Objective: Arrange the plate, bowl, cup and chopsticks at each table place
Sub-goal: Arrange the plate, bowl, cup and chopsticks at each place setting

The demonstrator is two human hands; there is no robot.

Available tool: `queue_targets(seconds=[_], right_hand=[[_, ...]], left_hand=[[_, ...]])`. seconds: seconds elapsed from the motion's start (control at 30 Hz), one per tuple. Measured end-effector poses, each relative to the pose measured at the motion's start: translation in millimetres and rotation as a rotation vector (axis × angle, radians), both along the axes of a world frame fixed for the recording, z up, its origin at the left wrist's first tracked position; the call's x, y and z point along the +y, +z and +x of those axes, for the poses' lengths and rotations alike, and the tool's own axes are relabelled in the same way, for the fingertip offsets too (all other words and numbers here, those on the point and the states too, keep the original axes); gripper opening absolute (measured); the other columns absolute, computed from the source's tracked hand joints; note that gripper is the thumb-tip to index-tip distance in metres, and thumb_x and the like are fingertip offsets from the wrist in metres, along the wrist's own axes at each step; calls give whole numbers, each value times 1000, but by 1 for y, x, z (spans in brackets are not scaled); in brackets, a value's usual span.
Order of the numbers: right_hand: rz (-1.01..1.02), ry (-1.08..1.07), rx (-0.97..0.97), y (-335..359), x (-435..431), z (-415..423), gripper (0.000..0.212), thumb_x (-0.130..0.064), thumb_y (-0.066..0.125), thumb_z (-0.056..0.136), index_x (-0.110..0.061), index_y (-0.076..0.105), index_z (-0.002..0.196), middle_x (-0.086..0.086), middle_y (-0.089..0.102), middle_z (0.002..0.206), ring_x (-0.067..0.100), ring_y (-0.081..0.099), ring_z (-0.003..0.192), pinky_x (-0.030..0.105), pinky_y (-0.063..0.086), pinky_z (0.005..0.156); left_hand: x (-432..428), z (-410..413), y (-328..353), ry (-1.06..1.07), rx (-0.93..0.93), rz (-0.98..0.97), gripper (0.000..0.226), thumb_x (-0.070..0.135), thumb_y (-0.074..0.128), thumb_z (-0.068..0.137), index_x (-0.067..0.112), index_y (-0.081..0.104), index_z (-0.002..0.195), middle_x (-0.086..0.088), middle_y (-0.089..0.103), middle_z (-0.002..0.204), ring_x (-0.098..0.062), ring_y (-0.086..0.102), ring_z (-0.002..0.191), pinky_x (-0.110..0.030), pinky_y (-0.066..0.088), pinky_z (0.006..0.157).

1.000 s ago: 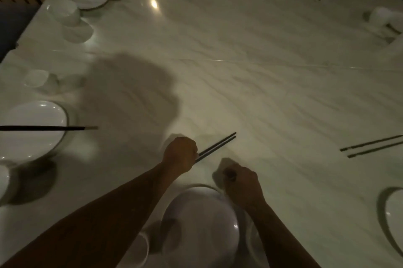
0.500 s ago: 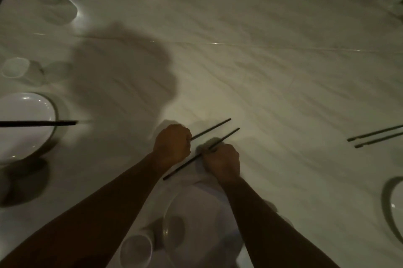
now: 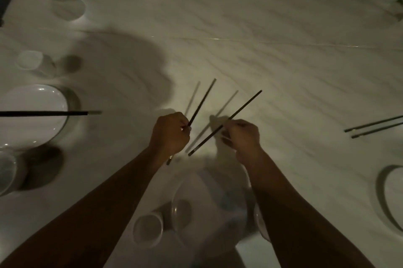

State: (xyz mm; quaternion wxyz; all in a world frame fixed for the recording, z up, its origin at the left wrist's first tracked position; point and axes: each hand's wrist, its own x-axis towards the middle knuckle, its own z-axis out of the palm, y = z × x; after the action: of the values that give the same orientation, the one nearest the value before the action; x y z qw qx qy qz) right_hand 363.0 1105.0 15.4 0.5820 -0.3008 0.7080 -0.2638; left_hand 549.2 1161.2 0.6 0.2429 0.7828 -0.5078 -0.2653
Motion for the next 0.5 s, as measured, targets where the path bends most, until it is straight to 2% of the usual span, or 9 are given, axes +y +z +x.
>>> queue_targets(seconds=[0.07, 0.13, 0.2, 0.27, 0.37, 0.43, 0.5], right_hand=[[-84, 24, -91, 19, 1, -13, 8, -11, 70, 86, -4, 67, 86, 14, 75, 87, 26, 75, 78, 32, 58, 64], [-168, 97, -78, 35, 8, -25, 11, -11, 68, 88, -1, 64, 90, 13, 75, 86, 25, 75, 77, 32, 57, 63], [-227, 188, 5, 41, 20, -35, 12, -12, 69, 89, -1, 65, 91, 12, 75, 84, 23, 75, 73, 33, 59, 62], [-244, 301, 113, 33, 39, -45, 8, -12, 73, 86, -7, 67, 90, 13, 74, 83, 24, 75, 68, 36, 61, 63], [-220, 458, 288, 9, 74, -56, 13, -21, 80, 70, -20, 72, 80, 3, 74, 77, 22, 74, 68, 43, 62, 68], [-214, 584, 426, -3, 95, -61, 14, -32, 80, 68, -24, 72, 76, -8, 71, 71, 10, 70, 66, 30, 60, 67], [-237, 730, 509, -6, 118, -64, 12, -37, 79, 76, -29, 71, 79, -16, 64, 66, -4, 62, 62, 10, 48, 61]], left_hand=[[16, -4, 15, 56, 76, -3, 6, 21, 73, 79, 18, 67, 80, 6, 70, 77, -11, 64, 70, -24, 51, 72], [35, -13, 23, 73, 122, 8, 8, 22, 75, 78, 18, 69, 82, 8, 70, 76, -7, 64, 69, -22, 50, 73], [56, -23, 22, 87, 198, 41, 9, 21, 77, 76, 19, 69, 80, 9, 70, 75, -5, 66, 67, -23, 54, 74], [78, -34, 13, 111, 300, 92, 13, 17, 78, 74, 22, 68, 81, 9, 69, 74, -6, 67, 66, -30, 58, 74], [106, -52, -1, 146, 401, 156, 18, 18, 79, 70, 22, 70, 84, 0, 72, 80, -17, 71, 71, -42, 61, 73], [118, -65, -7, 146, 426, 190, 18, 18, 80, 69, 24, 69, 82, -3, 72, 84, -21, 71, 73, -44, 61, 71], [128, -79, -9, 151, 444, 244, 19, 16, 81, 70, 24, 67, 80, -4, 71, 86, -20, 71, 70, -42, 61, 67]])
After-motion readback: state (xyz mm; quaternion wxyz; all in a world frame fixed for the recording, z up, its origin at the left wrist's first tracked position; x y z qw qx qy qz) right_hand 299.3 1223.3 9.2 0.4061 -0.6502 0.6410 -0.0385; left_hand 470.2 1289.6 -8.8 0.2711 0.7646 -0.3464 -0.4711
